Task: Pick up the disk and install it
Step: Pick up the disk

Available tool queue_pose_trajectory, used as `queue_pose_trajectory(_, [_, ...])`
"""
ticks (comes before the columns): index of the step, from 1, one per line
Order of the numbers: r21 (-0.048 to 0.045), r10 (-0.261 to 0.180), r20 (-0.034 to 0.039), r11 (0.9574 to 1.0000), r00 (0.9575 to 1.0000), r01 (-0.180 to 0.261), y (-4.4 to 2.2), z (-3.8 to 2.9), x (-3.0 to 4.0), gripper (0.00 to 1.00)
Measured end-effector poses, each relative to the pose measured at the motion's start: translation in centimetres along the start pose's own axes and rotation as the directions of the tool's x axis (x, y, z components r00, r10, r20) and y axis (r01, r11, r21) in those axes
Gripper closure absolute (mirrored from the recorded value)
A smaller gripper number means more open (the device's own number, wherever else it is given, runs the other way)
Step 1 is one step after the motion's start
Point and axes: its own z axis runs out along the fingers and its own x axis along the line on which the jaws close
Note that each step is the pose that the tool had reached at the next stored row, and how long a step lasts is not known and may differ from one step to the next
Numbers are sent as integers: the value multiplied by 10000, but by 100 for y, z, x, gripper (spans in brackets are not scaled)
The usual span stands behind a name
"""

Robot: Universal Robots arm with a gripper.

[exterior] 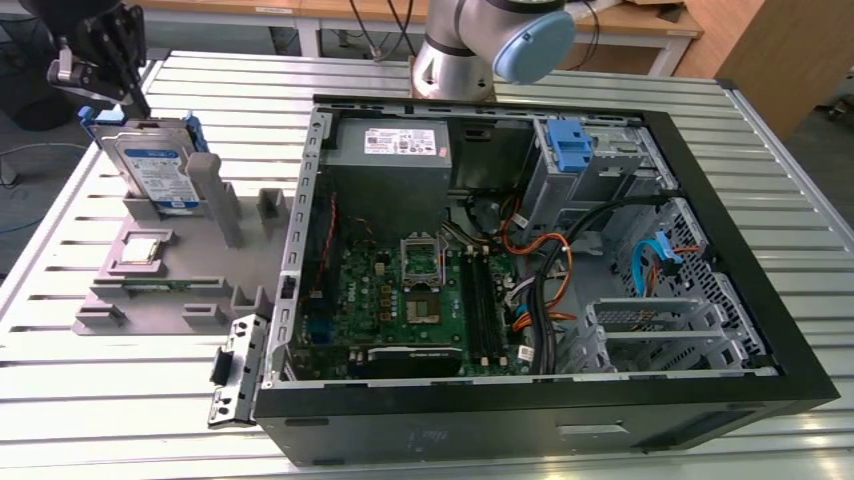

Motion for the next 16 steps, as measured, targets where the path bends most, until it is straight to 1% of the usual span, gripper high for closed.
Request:
queue_pose_trajectory(13, [2, 0, 1, 10000, 10000, 0, 0, -10, -1, 90])
queue_pose_trajectory(14, [2, 0, 1, 10000, 10000, 0, 0, -11, -1, 89])
queue_pose_trajectory(15, [2, 1, 1, 10000, 10000, -1, 0, -11, -1, 83])
queue_pose_trajectory(16, [2, 1, 1, 10000, 10000, -1, 0, -11, -1, 83])
